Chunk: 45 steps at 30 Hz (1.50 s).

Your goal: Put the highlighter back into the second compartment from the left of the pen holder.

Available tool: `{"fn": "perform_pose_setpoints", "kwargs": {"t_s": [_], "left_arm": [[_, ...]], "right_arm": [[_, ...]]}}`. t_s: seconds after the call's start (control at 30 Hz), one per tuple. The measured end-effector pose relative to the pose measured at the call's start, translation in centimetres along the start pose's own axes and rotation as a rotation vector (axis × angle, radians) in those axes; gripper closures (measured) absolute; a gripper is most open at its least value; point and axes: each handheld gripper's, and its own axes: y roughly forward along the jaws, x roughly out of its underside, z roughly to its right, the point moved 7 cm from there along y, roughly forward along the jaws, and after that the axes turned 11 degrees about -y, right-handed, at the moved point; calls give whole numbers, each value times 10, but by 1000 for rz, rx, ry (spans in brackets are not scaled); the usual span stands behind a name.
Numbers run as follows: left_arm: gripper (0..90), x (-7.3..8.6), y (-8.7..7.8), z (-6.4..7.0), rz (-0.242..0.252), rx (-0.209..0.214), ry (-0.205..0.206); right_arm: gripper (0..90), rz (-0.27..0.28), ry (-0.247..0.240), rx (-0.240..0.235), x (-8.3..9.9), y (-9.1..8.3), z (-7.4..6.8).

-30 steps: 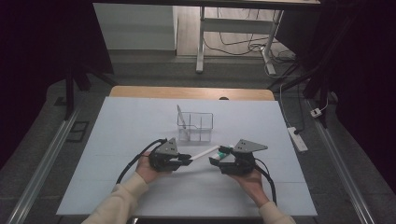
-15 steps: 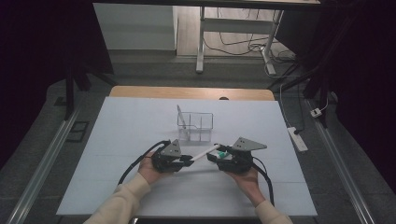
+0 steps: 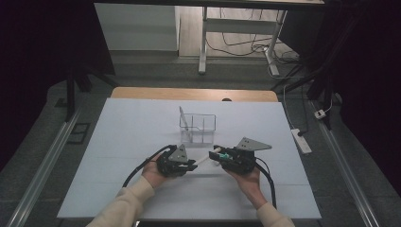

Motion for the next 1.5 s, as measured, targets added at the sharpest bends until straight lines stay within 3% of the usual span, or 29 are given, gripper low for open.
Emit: {"fn": "perform_pose_setpoints", "kwargs": {"t_s": [0.3,0.67,0.87,1.07,1.3,1.5], "left_arm": [[782,1,1,0,-11,-8,7],[770,1,-1,-3,-5,-23,2],[751,1,-2,-6,2,-36,-13],[716,1,-4,-9,19,-51,-45],[518,4,-12,-16,49,-73,-101],[445,15,-27,-22,73,-87,-172]], "right_arm": [[682,37,31,-8,-4,0,1],[753,84,74,-76,-10,1,-2],[776,97,62,-105,-12,1,-7],[782,115,55,-104,-16,-1,-9],[782,136,49,-73,-19,-7,-2],[782,140,43,-46,-20,-12,3]]}}
